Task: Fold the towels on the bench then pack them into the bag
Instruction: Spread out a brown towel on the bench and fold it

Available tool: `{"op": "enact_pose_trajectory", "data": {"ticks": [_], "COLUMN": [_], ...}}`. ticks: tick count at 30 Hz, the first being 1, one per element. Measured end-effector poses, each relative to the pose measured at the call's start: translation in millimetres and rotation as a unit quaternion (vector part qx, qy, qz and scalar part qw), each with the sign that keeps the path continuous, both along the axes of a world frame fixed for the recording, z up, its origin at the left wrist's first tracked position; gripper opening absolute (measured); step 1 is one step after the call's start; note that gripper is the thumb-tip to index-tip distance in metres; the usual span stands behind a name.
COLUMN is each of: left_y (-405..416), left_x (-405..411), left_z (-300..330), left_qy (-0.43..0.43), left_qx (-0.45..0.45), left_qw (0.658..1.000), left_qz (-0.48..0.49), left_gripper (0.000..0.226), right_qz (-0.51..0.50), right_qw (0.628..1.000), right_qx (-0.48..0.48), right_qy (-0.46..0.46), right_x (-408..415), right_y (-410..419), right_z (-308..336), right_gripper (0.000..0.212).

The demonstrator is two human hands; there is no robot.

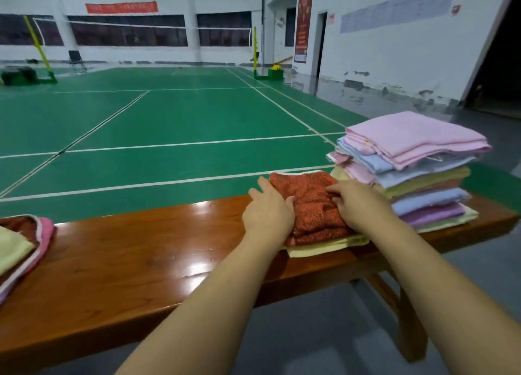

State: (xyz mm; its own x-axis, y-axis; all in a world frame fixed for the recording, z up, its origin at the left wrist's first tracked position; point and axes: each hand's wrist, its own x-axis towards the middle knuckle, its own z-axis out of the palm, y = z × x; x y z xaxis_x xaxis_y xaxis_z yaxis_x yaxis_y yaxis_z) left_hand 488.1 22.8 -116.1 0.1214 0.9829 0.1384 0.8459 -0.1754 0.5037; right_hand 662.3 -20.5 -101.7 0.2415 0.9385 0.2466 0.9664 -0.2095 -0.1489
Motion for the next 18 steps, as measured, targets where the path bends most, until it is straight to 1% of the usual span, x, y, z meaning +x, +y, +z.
{"op": "enact_pose_trajectory", "data": {"ticks": [1,3,4,5,6,7,8,9,10,12,14,17,18], "left_y": [1,7,12,17,19,21,24,25,27,34,38,35,35], "left_x": [-2,-4,-3,-1,3,6,9,10,10,9,8,0,-6], "left_z": [-2,-2,-3,-6,-9,-16,-25,-31,-34,-34,-33,-31,-29], "left_qy": [0.009,-0.050,-0.076,-0.072,-0.036,0.000,0.027,0.042,0.052,0.033,0.019,0.028,0.021], "left_qx": [0.027,0.061,0.056,0.042,0.026,0.012,0.005,0.001,-0.002,-0.035,-0.071,-0.059,-0.057], "left_qw": [1.000,0.997,0.995,0.993,0.992,0.988,0.983,0.982,0.983,0.988,0.988,0.985,0.986], "left_qz": [0.005,-0.020,-0.043,-0.080,-0.122,-0.156,-0.179,-0.186,-0.178,-0.146,-0.137,-0.162,-0.157], "left_gripper": [0.074,0.066,0.060,0.056,0.055,0.054,0.054,0.056,0.059,0.061,0.058,0.061,0.062], "right_qz": [-0.008,-0.017,-0.002,0.028,0.066,0.098,0.108,0.098,0.081,0.062,0.059,0.059,0.057], "right_qw": [0.999,0.994,0.992,0.992,0.994,0.995,0.993,0.991,0.990,0.990,0.990,0.989,0.988], "right_qx": [0.005,0.066,0.098,0.109,0.083,0.026,-0.033,-0.074,-0.094,-0.099,-0.109,-0.124,-0.132], "right_qy": [-0.038,-0.089,-0.081,-0.053,-0.012,0.021,0.039,0.052,0.066,0.080,0.064,0.053,0.048], "right_x": [-2,-13,-20,-27,-33,-37,-38,-35,-30,-24,-26,-30,-30], "right_y": [0,1,3,6,9,13,16,18,20,23,24,24,24], "right_z": [3,14,16,16,13,7,-1,-10,-17,-22,-23,-20,-17], "right_gripper": [0.034,0.025,0.024,0.029,0.037,0.044,0.050,0.055,0.058,0.063,0.066,0.065,0.065]}}
